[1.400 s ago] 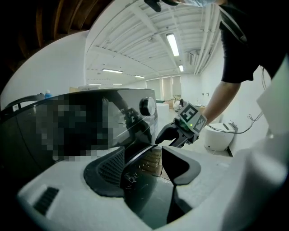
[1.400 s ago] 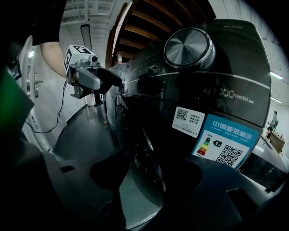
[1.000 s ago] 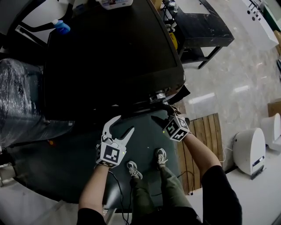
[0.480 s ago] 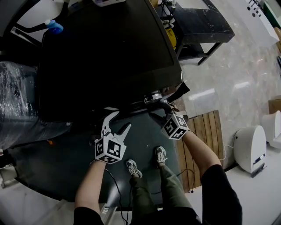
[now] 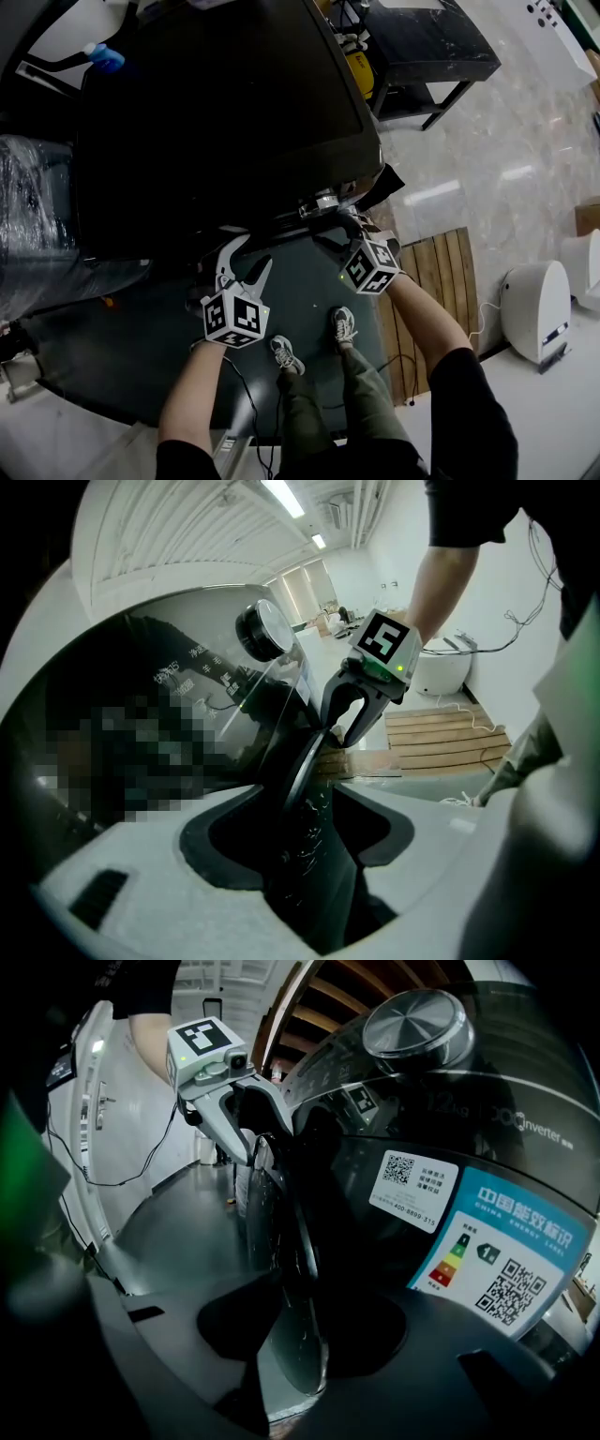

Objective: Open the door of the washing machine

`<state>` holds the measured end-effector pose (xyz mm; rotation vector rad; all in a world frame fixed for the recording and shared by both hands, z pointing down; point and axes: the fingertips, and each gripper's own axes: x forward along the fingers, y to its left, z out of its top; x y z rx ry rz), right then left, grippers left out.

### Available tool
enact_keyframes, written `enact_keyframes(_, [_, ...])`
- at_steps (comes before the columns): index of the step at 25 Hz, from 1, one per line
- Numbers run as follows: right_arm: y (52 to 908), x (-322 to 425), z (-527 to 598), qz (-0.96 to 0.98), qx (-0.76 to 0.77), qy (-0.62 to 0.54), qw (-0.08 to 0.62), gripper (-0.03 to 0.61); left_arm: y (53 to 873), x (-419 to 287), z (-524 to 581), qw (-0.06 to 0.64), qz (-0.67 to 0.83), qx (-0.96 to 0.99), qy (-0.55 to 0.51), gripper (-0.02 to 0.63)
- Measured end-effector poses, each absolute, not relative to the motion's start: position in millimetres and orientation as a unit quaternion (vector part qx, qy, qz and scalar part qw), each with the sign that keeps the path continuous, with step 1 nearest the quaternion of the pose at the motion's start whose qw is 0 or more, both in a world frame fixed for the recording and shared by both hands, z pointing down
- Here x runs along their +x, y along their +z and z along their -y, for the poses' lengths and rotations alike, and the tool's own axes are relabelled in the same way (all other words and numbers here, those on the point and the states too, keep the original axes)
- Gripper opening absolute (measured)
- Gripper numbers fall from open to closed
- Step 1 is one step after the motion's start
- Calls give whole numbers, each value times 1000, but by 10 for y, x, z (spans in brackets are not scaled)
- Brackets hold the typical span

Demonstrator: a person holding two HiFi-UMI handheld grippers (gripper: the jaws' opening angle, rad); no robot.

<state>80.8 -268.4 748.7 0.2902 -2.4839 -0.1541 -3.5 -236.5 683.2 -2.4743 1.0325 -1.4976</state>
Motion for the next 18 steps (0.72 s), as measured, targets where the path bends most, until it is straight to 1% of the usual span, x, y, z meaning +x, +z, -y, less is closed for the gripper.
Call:
enact_keyframes(2, [7492, 808, 2685, 941, 112, -57, 316, 147, 6814, -40, 2401, 27, -354, -802, -480, 211])
enact_keyframes(4, [7495, 796, 2687, 939, 111, -52, 321, 145, 6790, -57, 2431, 20, -369, -801, -472, 170])
enact_keyframes(11, [7492, 791, 2685, 933, 115, -39, 339, 137, 6777, -53, 2424, 23, -375, -800, -468, 159])
enact_keyframes(18, [7485, 793, 2680, 930, 136, -32, 339, 140, 6767, -46, 2405, 17, -372, -803, -465, 150])
